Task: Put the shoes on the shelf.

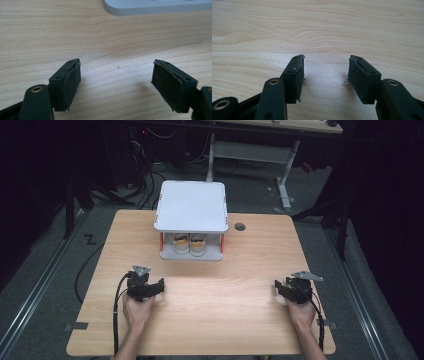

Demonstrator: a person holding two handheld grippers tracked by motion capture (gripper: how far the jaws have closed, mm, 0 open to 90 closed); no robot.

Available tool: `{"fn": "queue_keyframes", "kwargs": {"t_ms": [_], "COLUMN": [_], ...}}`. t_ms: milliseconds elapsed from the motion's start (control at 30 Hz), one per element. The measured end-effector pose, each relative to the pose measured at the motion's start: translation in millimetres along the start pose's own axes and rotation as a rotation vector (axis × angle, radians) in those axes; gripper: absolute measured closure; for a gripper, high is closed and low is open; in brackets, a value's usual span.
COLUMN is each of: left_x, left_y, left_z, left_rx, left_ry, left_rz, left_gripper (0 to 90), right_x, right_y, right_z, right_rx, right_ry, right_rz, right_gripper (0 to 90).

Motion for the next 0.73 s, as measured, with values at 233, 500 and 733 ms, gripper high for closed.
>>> {"fn": "queue_keyframes", "kwargs": {"t_ms": [233, 500, 733], "left_x": [-2.2, -3.0, -2.9], "left_y": [2.1, 2.1, 2.2], "left_z": [-3.5, -3.6, -3.6], "left_rx": [0.008, 0.010, 0.010], "left_ry": [-0.028, -0.030, -0.028], "left_rz": [-0.041, -0.045, -0.045], "left_gripper": [23.4, 23.1, 22.9], "right_x": [0.4, 1.0, 0.8], "right_y": [1.1, 1.9, 1.8], "right_z": [-2.1, -1.8, -1.8], "right_rx": [0.028, 0.033, 0.033], "right_ry": [0.025, 0.028, 0.027], "right_rz": [0.023, 0.034, 0.034], "right_gripper": [44.0, 41.1, 41.0]}}
Point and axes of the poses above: each handheld gripper's, and its own axes: z roughly backward along the jaws, y roughly out of its underside, x roughly to its left, the point moved 4 cm from there along -z, roughly forward along the jaws, and after that the axes turned 12 degrees about -z, right-handed, at the moved point
